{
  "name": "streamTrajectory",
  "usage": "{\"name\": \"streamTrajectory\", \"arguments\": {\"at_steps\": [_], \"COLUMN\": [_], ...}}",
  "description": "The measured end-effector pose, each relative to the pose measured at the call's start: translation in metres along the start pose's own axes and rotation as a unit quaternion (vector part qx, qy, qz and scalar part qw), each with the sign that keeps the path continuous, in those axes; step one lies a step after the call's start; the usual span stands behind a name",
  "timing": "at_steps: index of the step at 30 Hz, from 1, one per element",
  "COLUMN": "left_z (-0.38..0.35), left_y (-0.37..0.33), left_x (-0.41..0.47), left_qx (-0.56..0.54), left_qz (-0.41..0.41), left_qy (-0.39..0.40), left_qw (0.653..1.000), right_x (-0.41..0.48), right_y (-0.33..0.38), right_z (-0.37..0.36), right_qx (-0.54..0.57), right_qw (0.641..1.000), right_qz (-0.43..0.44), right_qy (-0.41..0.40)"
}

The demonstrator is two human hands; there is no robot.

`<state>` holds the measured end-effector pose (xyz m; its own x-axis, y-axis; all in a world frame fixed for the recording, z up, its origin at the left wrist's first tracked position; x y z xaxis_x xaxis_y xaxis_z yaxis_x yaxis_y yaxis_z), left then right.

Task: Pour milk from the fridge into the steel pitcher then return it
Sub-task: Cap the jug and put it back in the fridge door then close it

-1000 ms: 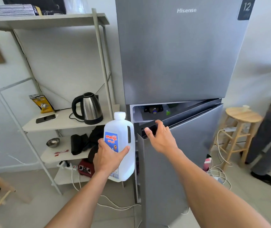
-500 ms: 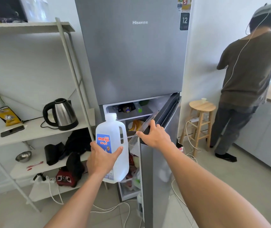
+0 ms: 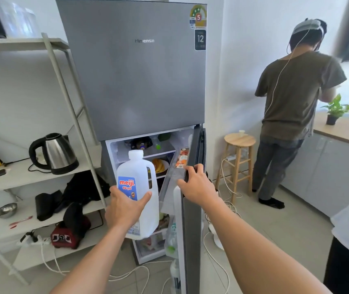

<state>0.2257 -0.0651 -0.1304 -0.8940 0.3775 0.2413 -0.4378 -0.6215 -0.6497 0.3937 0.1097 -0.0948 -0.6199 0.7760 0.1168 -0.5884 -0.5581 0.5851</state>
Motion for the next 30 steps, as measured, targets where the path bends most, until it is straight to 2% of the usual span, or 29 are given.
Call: {"name": "streamTrajectory", "arguments": {"at_steps": [8,12,15,21,30], "left_z": [-0.024,-0.037,-0.050,-0.078,-0.100], "left_y": [-0.037,-0.054,-0.067,-0.096,-0.136], "left_x": [-0.052,-0.073,-0.088,-0.112,-0.136], "left_qx": [-0.005,0.011,0.005,0.021,0.016], "left_qz": [0.015,0.014,0.011,-0.016,-0.055], "left_qy": [-0.035,-0.021,-0.006,0.035,0.071], "left_qw": [0.999,1.000,1.000,0.999,0.996], "right_x": [-0.026,-0.041,-0.049,-0.054,-0.057], "right_y": [-0.067,-0.093,-0.113,-0.151,-0.173], "right_z": [0.050,0.077,0.085,0.101,0.124], "right_qx": [-0.041,-0.105,-0.176,-0.297,-0.297], "right_qw": [0.998,0.982,0.964,0.941,0.947], "right_qz": [0.000,0.058,0.081,0.025,-0.005], "right_qy": [-0.053,-0.145,-0.180,-0.159,-0.123]}}
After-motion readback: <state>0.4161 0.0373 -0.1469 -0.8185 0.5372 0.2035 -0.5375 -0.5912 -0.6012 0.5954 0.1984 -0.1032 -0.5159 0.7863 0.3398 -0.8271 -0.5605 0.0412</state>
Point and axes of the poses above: each hand's wrist, its own x-axis towards the middle knuckle, its own z-axis out of the back of the hand, y = z × x, the point moved 6 cm from there along x, towards the middle knuckle, and after that the axes turned 2 degrees about x, right-handed, at the moved point
